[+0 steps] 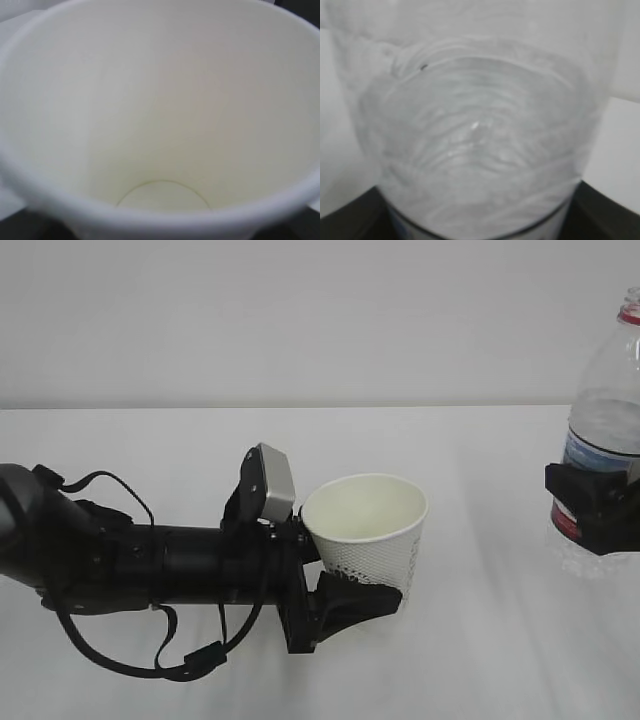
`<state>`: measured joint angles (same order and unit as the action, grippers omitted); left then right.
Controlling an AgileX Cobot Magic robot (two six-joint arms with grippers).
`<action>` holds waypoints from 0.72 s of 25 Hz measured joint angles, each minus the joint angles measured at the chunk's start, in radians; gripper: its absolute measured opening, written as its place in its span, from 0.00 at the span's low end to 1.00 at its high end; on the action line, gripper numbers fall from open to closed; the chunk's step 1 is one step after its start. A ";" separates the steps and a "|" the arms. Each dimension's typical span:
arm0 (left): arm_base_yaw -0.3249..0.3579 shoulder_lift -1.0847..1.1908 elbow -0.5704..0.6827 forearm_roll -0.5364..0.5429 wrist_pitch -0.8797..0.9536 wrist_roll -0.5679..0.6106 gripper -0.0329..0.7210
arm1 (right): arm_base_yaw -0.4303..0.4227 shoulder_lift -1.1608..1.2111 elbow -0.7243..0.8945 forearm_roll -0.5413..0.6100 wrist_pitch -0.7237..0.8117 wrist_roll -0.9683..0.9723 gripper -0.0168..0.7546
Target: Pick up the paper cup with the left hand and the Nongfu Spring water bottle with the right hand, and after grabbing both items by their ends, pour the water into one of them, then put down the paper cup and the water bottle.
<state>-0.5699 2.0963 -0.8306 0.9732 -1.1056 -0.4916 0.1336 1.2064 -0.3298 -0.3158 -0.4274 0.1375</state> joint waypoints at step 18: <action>-0.115 0.000 -0.033 0.035 0.048 -0.029 0.77 | 0.000 0.000 -0.003 -0.006 -0.002 -0.181 0.69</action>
<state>-0.6853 2.0963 -0.8636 1.0080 -1.0578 -0.5202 0.1336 1.2064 -0.3333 -0.3222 -0.4292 -0.0434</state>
